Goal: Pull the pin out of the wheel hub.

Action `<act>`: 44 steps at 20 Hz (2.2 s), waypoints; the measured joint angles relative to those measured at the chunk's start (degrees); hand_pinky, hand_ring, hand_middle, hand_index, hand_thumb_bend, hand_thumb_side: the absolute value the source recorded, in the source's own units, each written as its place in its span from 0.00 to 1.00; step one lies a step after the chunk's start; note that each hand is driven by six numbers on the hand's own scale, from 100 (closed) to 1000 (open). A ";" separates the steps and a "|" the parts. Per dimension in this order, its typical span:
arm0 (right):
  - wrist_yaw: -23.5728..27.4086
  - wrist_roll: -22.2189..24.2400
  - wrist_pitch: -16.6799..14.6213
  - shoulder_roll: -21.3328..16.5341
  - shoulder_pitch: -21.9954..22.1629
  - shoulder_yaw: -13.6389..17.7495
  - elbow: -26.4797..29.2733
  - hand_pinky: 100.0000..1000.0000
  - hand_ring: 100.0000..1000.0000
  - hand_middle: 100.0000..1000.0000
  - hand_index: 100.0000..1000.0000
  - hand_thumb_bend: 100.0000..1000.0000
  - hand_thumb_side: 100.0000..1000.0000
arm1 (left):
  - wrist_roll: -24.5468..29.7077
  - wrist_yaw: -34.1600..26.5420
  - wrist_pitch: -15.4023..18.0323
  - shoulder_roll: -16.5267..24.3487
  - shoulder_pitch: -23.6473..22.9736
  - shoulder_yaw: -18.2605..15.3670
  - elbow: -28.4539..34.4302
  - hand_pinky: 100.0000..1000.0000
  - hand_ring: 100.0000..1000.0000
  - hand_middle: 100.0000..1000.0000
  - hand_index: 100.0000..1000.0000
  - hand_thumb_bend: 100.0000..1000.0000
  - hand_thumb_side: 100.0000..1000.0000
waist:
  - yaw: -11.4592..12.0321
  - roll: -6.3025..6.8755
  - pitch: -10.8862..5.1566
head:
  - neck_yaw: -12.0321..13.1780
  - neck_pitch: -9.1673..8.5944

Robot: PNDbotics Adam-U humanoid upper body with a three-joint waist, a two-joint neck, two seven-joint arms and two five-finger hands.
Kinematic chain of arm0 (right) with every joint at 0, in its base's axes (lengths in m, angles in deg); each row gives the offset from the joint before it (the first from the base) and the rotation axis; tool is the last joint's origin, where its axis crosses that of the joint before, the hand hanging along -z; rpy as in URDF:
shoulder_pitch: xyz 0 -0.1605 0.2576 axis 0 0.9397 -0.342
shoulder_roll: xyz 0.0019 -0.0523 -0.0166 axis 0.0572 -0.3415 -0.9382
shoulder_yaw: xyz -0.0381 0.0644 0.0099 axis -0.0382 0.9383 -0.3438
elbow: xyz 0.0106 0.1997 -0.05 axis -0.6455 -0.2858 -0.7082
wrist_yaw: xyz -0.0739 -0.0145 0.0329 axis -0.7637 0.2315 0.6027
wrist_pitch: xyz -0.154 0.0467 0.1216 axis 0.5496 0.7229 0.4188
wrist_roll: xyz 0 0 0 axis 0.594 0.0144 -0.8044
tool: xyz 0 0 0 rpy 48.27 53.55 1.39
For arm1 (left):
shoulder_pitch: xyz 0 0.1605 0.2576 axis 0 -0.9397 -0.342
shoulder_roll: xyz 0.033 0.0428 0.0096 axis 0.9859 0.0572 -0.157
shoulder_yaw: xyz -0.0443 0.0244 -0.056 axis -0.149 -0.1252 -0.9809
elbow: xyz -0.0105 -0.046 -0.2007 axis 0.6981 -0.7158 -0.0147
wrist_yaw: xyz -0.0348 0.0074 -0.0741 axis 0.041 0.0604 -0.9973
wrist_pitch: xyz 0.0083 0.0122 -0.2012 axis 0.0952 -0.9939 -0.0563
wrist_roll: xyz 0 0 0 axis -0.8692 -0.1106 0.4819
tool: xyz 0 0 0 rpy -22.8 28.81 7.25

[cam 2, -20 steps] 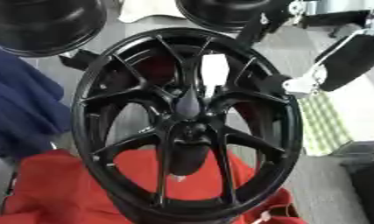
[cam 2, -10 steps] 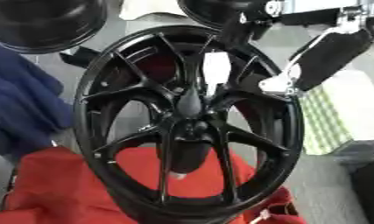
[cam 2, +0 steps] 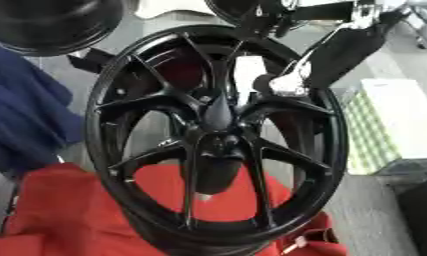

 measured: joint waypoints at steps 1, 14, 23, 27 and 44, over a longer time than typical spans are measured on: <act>-0.44 -0.34 0.20 0.17 -0.20 0.00 -0.39 0.85 0.88 0.85 0.90 0.22 0.27 | -0.01 0.00 0.00 0.00 0.00 0.00 0.00 0.72 0.74 0.78 0.84 0.56 0.66 | 0.04 -0.11 0.13 | -0.07 0.05; -2.09 -1.64 0.60 1.40 -0.30 -0.20 -2.88 0.85 0.88 0.85 0.90 0.23 0.28 | -0.19 0.00 0.06 -0.02 0.07 -0.03 0.01 0.72 0.74 0.78 0.84 0.56 0.66 | 0.31 -0.48 2.12 | -0.94 1.98; -1.41 -1.57 0.13 1.53 -0.30 -0.20 -3.02 0.85 0.88 0.86 0.90 0.24 0.27 | -0.31 0.00 -0.05 -0.22 0.09 -0.05 0.01 0.72 0.74 0.78 0.84 0.56 0.66 | 0.36 -0.44 3.45 | -1.35 2.00; -1.33 -1.51 -0.25 1.53 -0.30 -0.20 -3.06 0.85 0.88 0.85 0.90 0.25 0.25 | -0.32 0.01 -0.06 -0.50 0.10 -0.05 0.01 0.72 0.74 0.78 0.84 0.56 0.66 | 0.41 -0.43 3.61 | -1.35 2.00; -2.64 -0.83 -1.29 2.84 -0.30 -0.44 -6.47 0.85 0.88 0.83 0.88 0.28 0.19 | -0.39 0.01 -0.13 -0.58 0.40 -0.05 0.01 0.72 0.73 0.79 0.84 0.55 0.66 | 0.68 -0.41 4.67 | -1.42 1.12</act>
